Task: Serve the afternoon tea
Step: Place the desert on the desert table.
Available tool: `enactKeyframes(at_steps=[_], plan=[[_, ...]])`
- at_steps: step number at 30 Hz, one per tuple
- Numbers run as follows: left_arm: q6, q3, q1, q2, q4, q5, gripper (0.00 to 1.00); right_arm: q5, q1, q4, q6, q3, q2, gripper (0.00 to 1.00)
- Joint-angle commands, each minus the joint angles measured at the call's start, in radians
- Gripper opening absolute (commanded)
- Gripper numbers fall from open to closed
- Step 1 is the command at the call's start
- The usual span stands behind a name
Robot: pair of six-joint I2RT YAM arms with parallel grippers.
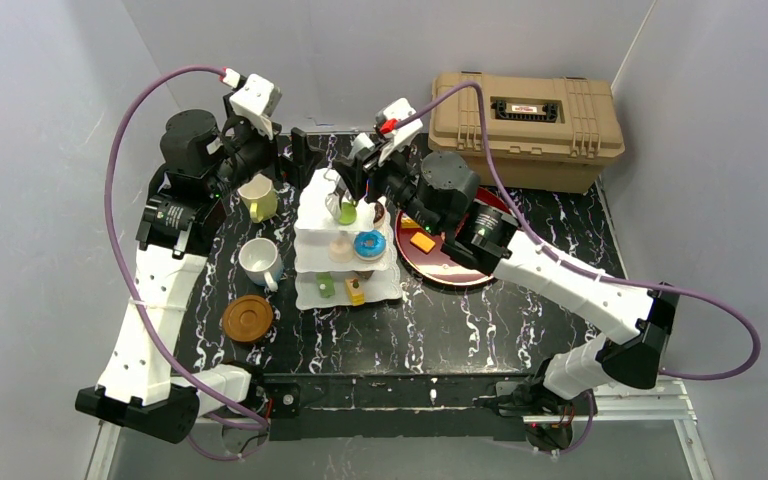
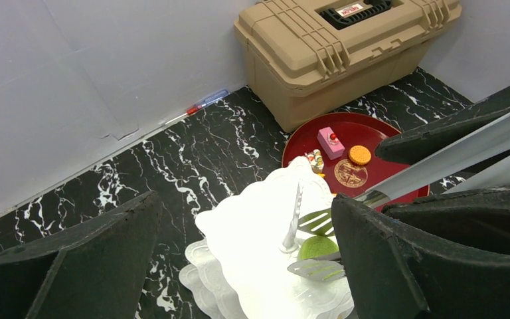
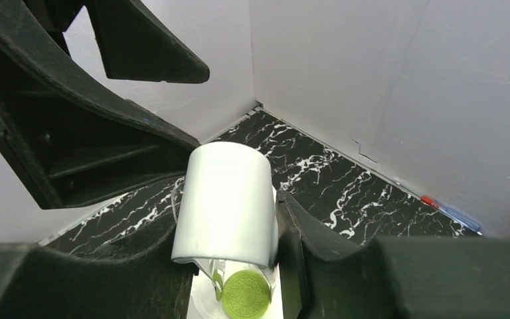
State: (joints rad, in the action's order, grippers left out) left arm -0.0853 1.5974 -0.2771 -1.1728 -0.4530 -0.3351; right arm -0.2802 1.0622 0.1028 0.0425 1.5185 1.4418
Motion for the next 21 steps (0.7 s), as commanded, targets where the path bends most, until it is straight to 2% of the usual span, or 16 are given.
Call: enactKeyframes(at_steps=[1,3,6,13,18,21], plan=[[0.002,0.004,-0.002,0.028,0.013,-0.003,0.98,-0.052,0.002,0.100,-0.033,-0.003,-0.059,0.27],[0.002,0.003,-0.002,0.030,0.013,-0.004,0.98,-0.056,0.002,0.095,-0.036,-0.005,-0.062,0.31],[-0.001,0.005,-0.002,0.029,0.011,-0.002,0.98,-0.054,0.002,0.089,-0.034,-0.006,-0.069,0.42],[-0.002,0.006,-0.002,0.030,0.010,-0.004,0.98,-0.055,0.002,0.090,-0.021,-0.006,-0.100,0.52],[-0.002,0.010,-0.002,0.032,0.011,-0.005,0.98,-0.055,0.002,0.070,-0.016,-0.003,-0.099,0.56],[-0.003,0.008,-0.003,0.034,0.010,-0.007,0.98,-0.069,0.002,0.069,-0.015,-0.006,-0.106,0.54]])
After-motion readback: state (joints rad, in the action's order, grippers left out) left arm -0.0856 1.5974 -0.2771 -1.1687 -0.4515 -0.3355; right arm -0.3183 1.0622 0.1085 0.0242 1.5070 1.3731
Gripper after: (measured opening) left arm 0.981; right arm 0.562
